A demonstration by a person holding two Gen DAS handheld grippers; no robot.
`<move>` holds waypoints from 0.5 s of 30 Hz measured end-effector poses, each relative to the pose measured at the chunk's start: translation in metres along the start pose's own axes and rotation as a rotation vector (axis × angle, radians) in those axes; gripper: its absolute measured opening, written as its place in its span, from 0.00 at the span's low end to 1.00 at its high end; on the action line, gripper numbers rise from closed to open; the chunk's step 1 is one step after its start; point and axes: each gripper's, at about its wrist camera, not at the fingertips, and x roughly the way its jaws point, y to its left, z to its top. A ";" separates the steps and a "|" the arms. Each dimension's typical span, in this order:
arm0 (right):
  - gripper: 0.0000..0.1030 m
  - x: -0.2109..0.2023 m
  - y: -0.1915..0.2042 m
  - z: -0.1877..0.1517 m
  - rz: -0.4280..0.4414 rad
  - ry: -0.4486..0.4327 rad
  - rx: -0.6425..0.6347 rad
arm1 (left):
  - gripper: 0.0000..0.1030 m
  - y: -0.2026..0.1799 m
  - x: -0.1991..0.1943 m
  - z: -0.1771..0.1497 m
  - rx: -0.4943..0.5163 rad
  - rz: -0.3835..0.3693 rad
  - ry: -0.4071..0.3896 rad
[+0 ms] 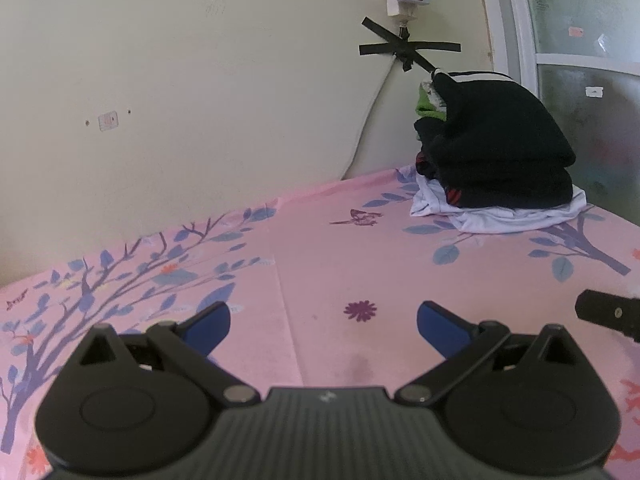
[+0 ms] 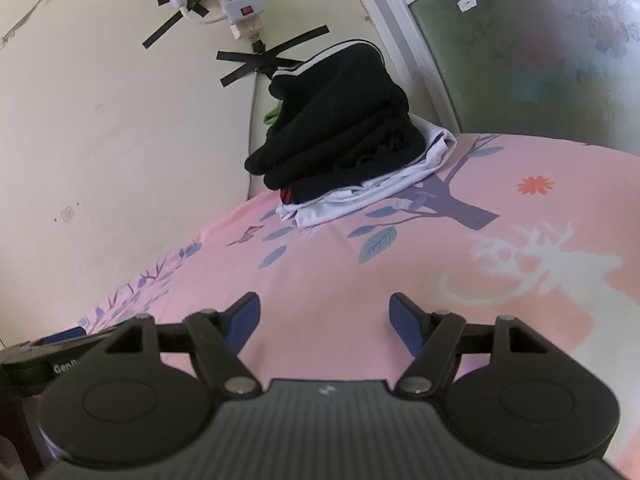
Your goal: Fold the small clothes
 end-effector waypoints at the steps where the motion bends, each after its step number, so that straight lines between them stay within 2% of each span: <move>1: 0.64 0.000 0.000 0.000 0.001 -0.002 0.001 | 1.00 -0.001 -0.001 0.000 0.005 0.003 -0.001; 5: 0.64 0.000 0.000 0.000 0.007 -0.002 0.001 | 1.00 -0.002 0.001 0.000 0.010 -0.008 0.013; 15: 0.65 -0.002 0.001 0.000 0.008 -0.002 -0.004 | 1.00 0.009 0.001 0.000 -0.054 -0.036 0.025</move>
